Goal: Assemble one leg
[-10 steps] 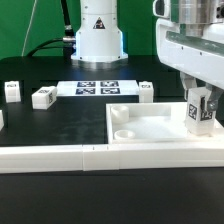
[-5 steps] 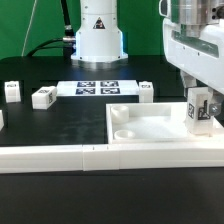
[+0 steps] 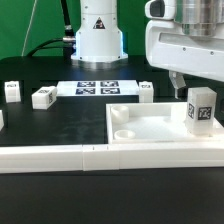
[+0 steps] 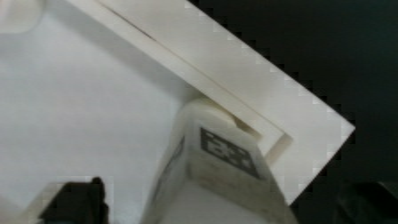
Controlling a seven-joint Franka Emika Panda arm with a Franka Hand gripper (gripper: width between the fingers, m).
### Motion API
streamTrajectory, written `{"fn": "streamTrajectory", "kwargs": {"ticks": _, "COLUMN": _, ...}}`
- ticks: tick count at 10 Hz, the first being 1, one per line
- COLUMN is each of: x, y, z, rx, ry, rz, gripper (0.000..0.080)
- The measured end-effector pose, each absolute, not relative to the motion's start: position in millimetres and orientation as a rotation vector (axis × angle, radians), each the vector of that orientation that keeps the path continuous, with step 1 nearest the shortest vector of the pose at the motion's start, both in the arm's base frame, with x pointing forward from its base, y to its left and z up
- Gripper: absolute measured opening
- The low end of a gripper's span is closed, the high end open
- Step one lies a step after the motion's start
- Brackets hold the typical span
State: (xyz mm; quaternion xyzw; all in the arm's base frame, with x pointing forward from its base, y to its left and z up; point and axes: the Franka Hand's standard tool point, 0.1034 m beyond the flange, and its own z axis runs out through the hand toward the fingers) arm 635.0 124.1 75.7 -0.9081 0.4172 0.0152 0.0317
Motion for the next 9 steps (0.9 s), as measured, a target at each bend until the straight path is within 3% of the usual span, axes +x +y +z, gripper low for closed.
{"fn": "streamTrajectory", "kwargs": {"ticks": 9, "x": 635.5, "y": 127.3, "z": 75.8, "rx": -3.098, "ry": -0.12, "rz": 0.009, "gripper": 0.0649}}
